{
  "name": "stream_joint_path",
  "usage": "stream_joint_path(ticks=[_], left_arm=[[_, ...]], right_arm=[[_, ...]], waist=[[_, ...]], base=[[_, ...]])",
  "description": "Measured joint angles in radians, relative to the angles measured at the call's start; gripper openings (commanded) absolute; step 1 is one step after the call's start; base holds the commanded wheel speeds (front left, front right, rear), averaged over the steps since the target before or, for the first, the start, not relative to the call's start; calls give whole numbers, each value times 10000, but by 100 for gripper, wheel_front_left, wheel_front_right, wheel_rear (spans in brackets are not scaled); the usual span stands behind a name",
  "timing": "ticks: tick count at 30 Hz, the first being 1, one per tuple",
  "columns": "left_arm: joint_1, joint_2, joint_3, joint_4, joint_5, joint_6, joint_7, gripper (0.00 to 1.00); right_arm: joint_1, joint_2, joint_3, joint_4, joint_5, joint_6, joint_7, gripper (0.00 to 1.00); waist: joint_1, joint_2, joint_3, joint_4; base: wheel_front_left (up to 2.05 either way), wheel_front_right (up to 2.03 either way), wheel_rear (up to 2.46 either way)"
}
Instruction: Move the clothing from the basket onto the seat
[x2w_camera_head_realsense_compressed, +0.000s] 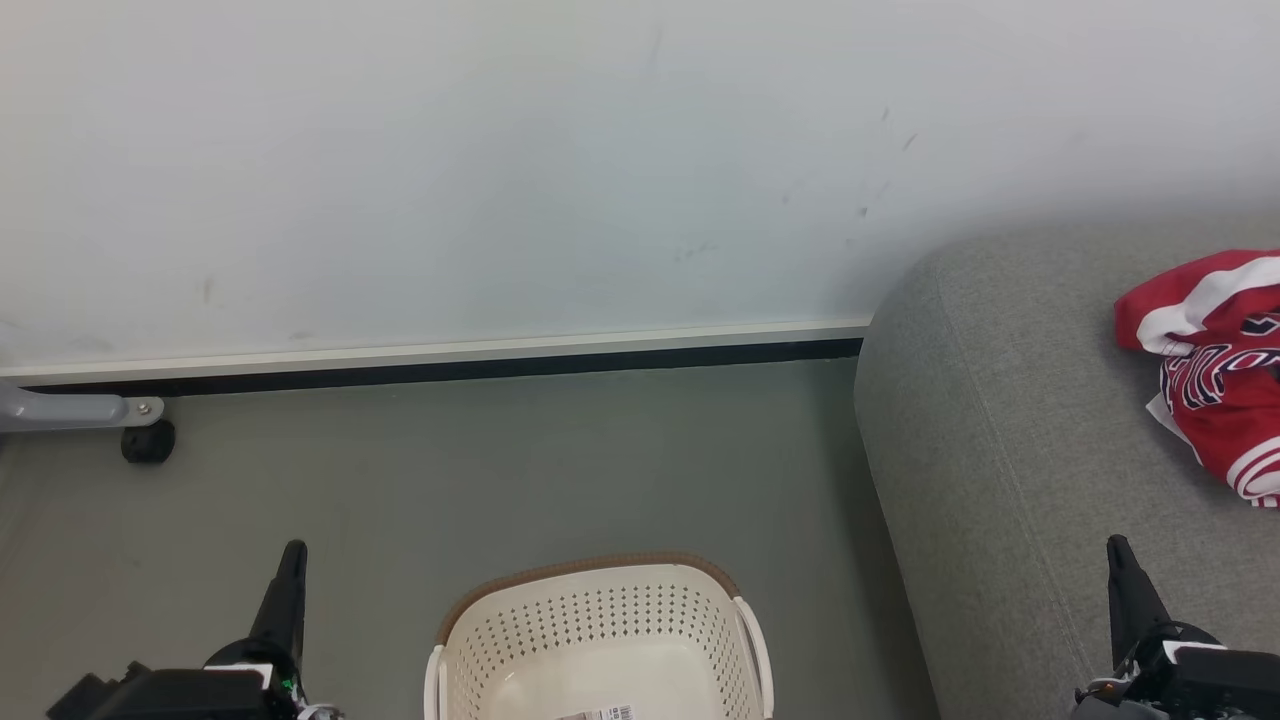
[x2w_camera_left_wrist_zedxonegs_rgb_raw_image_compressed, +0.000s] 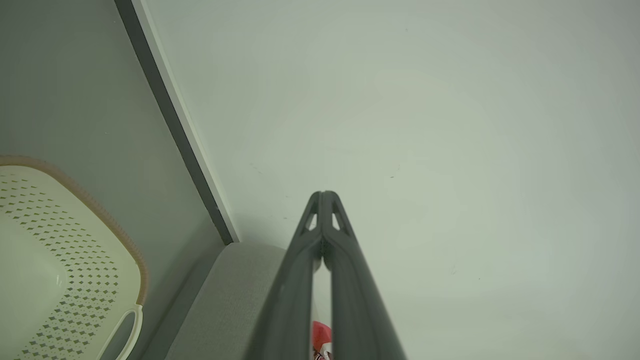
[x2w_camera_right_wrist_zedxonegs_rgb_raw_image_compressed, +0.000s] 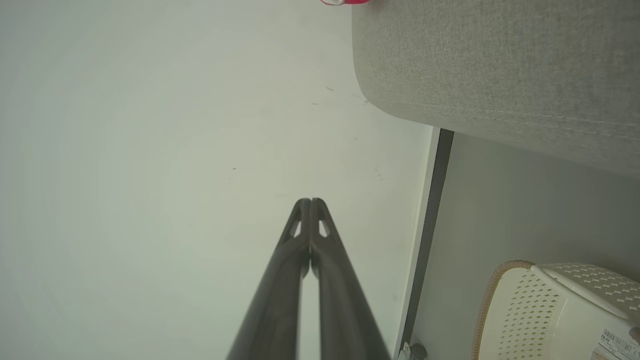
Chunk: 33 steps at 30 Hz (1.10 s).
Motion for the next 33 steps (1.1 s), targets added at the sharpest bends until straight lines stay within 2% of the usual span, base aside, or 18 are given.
stream_joint_path(ticks=[33], left_arm=[[0,0,0,2,0,0,0,0]], right_arm=[[0,2,2,2,2,42,0,0]], waist=[[0,0,-1,0]], base=[[0,0,0]])
